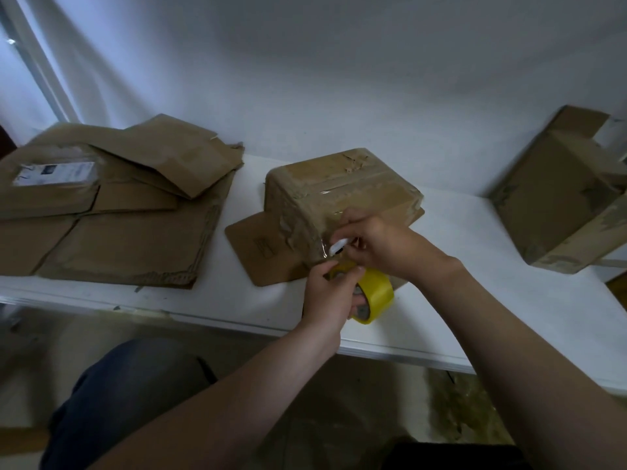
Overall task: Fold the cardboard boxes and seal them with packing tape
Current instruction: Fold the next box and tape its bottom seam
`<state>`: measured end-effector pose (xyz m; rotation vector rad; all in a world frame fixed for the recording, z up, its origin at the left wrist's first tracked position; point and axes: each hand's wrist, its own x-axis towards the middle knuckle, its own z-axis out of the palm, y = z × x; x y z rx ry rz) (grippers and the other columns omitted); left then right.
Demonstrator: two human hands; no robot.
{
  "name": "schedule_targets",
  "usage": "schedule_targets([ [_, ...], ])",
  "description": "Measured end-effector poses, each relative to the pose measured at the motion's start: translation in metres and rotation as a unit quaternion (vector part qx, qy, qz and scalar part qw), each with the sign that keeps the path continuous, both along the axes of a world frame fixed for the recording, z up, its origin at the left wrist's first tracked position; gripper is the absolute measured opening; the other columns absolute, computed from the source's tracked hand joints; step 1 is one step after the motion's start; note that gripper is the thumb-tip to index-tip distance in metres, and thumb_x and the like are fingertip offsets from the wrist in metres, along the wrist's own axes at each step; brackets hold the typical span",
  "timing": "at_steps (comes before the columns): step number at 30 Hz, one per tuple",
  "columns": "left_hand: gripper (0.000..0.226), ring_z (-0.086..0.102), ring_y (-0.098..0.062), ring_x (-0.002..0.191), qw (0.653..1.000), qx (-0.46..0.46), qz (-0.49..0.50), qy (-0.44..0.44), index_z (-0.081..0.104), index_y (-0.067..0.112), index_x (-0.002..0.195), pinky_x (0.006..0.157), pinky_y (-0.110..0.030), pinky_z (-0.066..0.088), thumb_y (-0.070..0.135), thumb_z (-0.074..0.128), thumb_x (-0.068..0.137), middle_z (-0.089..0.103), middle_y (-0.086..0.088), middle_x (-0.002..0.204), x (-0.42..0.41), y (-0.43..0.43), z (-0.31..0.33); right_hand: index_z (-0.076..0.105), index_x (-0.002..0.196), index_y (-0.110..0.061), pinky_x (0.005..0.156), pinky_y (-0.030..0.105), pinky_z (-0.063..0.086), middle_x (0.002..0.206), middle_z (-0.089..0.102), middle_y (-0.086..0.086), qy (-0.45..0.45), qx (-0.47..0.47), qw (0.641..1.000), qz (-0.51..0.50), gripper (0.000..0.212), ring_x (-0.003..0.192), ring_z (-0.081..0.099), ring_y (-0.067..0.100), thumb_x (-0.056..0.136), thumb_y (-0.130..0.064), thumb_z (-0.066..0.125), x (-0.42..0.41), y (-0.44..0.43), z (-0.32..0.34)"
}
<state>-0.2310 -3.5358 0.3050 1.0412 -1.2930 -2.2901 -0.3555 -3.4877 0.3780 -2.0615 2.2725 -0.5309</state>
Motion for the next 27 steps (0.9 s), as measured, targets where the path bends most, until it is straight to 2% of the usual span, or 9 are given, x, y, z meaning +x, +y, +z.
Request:
schedule_targets([
  [3,0.047,0.073,-0.013,0.066,1.0,0.008,-0.005,-0.004,0.054,0.027,0.133,0.065,-0.029,0.056,0.027,0.073,0.09,0.065,-0.003,0.116,0.001,-0.002,0.001,0.078,0.097,-0.011,0.064,0.024,0.037,0.096,0.063,0.004,0.046,0.016,0.999,0.025,0.028,0.077,0.059,0.019,0.077,0.006,0.07,0.002,-0.006,-0.005],
  [6,0.043,0.074,-0.014,0.063,1.0,0.022,-0.008,-0.011,0.056,0.027,0.128,0.063,-0.027,0.056,0.025,0.074,0.089,0.065,-0.004,0.116,0.001,-0.001,0.001,0.077,0.094,-0.011,0.066,0.029,0.044,0.097,0.064,0.004,0.067,0.041,0.996,0.041,0.027,0.084,0.063,0.022,0.074,0.005,0.069,-0.001,-0.008,-0.01],
  [10,0.036,0.071,-0.012,0.055,0.999,0.041,-0.017,-0.023,0.058,0.025,0.123,0.065,-0.029,0.054,0.028,0.073,0.091,0.067,0.0,0.104,0.001,0.004,-0.001,0.078,0.095,-0.012,0.067,0.023,0.043,0.095,0.063,0.0,0.052,0.0,0.998,0.024,0.025,0.08,0.053,0.006,0.075,0.004,0.074,-0.019,0.004,-0.014],
  [13,0.04,0.071,-0.013,0.056,0.999,0.019,-0.027,-0.031,0.059,0.022,0.126,0.065,-0.03,0.054,0.03,0.074,0.09,0.069,-0.002,0.098,0.002,0.004,-0.003,0.077,0.092,-0.013,0.069,0.007,0.035,0.09,0.06,-0.004,0.039,-0.036,0.998,-0.035,0.025,0.078,0.047,0.0,0.075,0.005,0.074,-0.032,0.026,-0.015],
  [17,0.045,0.069,-0.013,0.054,0.998,-0.03,-0.046,-0.042,0.056,0.024,0.129,0.06,-0.027,0.052,0.029,0.075,0.089,0.069,-0.004,0.099,0.004,0.0,-0.004,0.074,0.093,-0.027,0.069,0.014,0.039,0.091,0.064,-0.01,-0.081,-0.009,0.976,-0.2,0.025,0.079,0.056,0.009,0.081,-0.005,0.071,-0.038,0.057,-0.032],
  [19,0.044,0.069,-0.012,0.054,0.995,-0.06,-0.059,-0.055,0.055,0.026,0.128,0.056,-0.026,0.051,0.029,0.074,0.089,0.069,-0.007,0.106,0.006,-0.004,-0.002,0.07,0.088,-0.033,0.067,0.009,0.037,0.09,0.065,-0.01,-0.128,0.031,0.954,-0.269,0.022,0.08,0.057,0.005,0.085,-0.012,0.068,-0.04,0.067,-0.047],
  [22,0.044,0.073,-0.014,0.063,0.988,-0.115,-0.072,-0.074,0.055,0.026,0.127,0.05,-0.022,0.049,0.028,0.075,0.088,0.067,-0.008,0.113,0.015,-0.011,0.0,0.07,0.089,-0.03,0.063,0.005,0.038,0.085,0.065,-0.014,-0.177,0.049,0.932,-0.314,0.023,0.078,0.057,0.004,0.089,-0.008,0.061,-0.044,0.077,-0.07],
  [24,0.042,0.074,-0.02,0.08,0.982,-0.155,-0.075,-0.082,0.056,0.026,0.124,0.05,-0.02,0.051,0.028,0.076,0.087,0.063,-0.004,0.117,0.023,-0.018,0.002,0.072,0.094,-0.027,0.069,0.009,0.04,0.092,0.07,-0.01,-0.174,0.042,0.93,-0.321,0.028,0.087,0.061,0.013,0.091,-0.005,0.056,-0.044,0.077,-0.08],
  [27,0.046,0.07,-0.026,0.098,0.969,-0.213,-0.079,-0.098,0.057,0.036,0.116,0.076,-0.037,0.062,0.04,0.079,0.076,0.061,0.002,0.121,0.037,-0.033,0.003,0.076,0.1,-0.022,0.077,0.028,0.047,0.1,0.073,-0.002,-0.114,-0.038,0.934,-0.337,0.028,0.091,0.063,0.021,0.091,-0.009,0.054,-0.044,0.063,-0.077],
])
